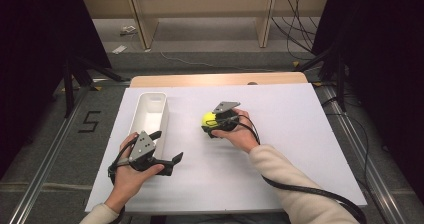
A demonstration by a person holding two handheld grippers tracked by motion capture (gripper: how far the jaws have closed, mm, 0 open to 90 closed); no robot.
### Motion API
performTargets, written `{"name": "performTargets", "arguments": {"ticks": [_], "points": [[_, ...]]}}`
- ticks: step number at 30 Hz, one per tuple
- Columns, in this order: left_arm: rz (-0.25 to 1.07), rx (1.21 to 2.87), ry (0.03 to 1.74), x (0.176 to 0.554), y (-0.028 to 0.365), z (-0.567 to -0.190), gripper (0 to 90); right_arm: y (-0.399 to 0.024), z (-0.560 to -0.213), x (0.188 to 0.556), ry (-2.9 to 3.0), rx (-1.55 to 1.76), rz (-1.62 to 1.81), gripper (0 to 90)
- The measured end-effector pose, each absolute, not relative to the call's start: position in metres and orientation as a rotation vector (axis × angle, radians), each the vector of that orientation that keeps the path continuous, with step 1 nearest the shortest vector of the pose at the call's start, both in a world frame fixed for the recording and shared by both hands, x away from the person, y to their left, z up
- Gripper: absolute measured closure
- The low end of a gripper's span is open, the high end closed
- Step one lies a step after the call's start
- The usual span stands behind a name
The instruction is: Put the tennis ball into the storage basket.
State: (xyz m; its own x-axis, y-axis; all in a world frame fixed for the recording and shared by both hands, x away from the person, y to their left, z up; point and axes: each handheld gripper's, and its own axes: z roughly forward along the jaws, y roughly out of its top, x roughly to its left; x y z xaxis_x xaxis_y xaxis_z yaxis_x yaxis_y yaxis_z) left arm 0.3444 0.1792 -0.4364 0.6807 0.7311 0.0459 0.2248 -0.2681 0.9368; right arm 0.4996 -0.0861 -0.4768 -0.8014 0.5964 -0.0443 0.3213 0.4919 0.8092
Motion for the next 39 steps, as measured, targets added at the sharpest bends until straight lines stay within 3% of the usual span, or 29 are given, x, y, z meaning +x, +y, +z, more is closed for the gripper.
{"name": "performTargets", "arguments": {"ticks": [39], "points": [[0.589, 1.819, 0.758, 0.344, 0.179, -0.436, 0.6, -0.086, -0.451, 0.496, 2.359, 0.764, 1.289, 25.9]]}}
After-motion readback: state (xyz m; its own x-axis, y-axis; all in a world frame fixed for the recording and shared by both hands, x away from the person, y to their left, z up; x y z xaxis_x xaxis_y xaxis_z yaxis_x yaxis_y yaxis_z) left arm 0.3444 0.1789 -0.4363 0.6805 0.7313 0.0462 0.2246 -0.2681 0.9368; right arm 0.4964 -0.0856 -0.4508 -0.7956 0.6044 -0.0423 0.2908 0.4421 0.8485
